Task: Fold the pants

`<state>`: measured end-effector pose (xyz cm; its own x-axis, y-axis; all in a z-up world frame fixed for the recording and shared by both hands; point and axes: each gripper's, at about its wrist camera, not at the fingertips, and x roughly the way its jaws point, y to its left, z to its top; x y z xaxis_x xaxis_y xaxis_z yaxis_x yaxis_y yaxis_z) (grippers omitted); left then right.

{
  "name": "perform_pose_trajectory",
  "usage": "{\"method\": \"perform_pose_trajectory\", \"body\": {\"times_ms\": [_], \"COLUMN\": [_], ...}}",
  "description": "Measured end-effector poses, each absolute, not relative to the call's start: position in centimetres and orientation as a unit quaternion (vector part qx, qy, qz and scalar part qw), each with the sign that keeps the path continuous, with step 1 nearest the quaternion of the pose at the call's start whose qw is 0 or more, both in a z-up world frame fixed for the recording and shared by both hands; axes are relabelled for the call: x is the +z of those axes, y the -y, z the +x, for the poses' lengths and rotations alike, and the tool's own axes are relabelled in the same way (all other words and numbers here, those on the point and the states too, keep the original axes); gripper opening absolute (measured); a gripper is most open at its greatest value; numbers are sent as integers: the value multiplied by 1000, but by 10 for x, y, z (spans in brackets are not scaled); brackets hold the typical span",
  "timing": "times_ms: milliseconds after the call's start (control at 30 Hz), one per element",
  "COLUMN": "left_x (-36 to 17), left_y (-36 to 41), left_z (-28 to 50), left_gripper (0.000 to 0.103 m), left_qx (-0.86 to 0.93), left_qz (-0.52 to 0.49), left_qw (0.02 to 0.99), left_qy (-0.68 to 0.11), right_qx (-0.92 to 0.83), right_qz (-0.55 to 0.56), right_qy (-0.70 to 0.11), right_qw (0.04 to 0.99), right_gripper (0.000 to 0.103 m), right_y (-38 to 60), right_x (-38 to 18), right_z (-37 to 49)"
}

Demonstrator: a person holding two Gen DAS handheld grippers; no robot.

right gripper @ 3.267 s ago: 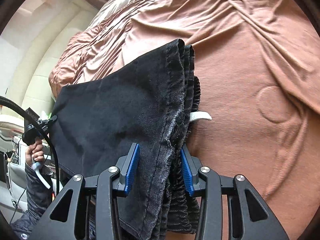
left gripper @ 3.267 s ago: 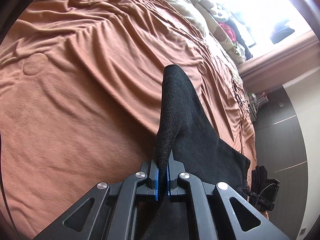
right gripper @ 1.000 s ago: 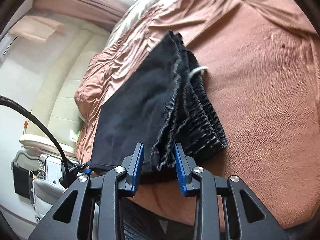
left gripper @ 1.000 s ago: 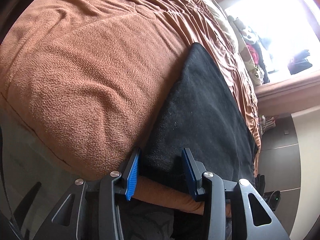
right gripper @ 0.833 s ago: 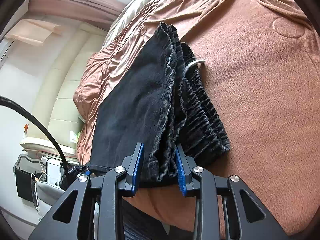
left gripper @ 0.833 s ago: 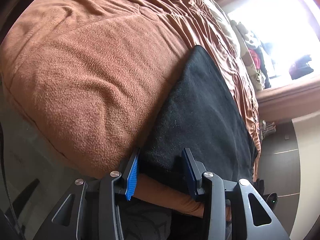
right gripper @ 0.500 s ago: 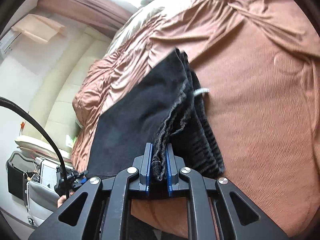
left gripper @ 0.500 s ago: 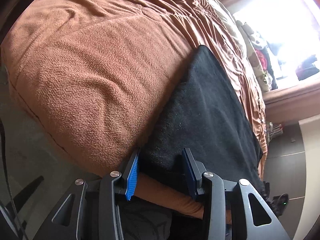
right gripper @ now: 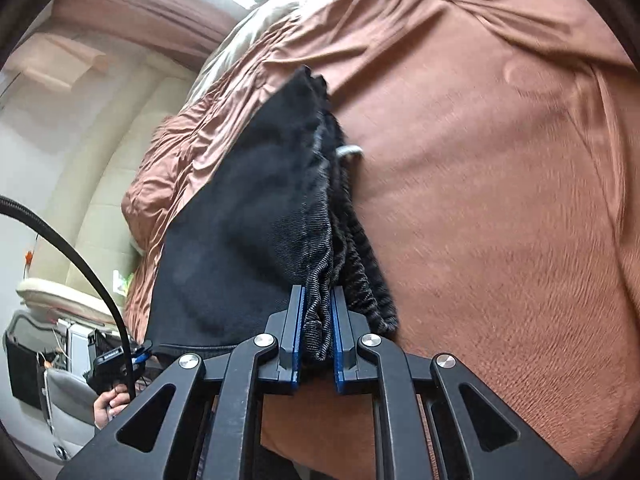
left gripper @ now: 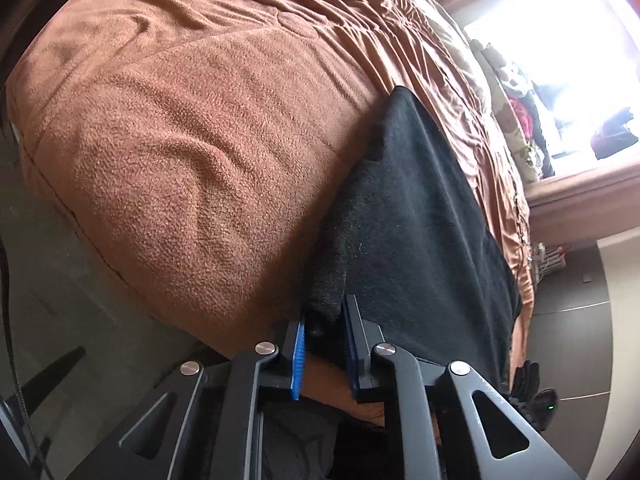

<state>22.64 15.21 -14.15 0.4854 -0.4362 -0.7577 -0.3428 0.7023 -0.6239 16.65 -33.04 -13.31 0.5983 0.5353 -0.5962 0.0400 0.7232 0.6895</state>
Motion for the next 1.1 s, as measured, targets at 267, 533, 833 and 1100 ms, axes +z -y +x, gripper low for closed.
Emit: {"method": "perform_pose_trajectory", "body": {"times_ms": [267,533,833,1100], "left_x": [-147,-160,-164,-159], "left_y": [-157,-160,-156,-153], "left_z": [226,230,238,231], "left_gripper": [29,38,41,40], "left_qx": [-38,-59,-78,-76], "left_qz": [-404,-445,-452,-444], "left_qw": [768,757,762,775], "left_qy": [-496,-475,-457,-443], "right_qx": [130,116,73,35], "right_qz": [316,301,254,175], "right_qy": [-416,-412,-438,-416], "right_qw": [843,852,859,892], "right_gripper": [8,8,13,15], "right_y": [322,322,311,290], "right_x": [-124,-105,-104,-56], "right_z": [163,160,157,141]}}
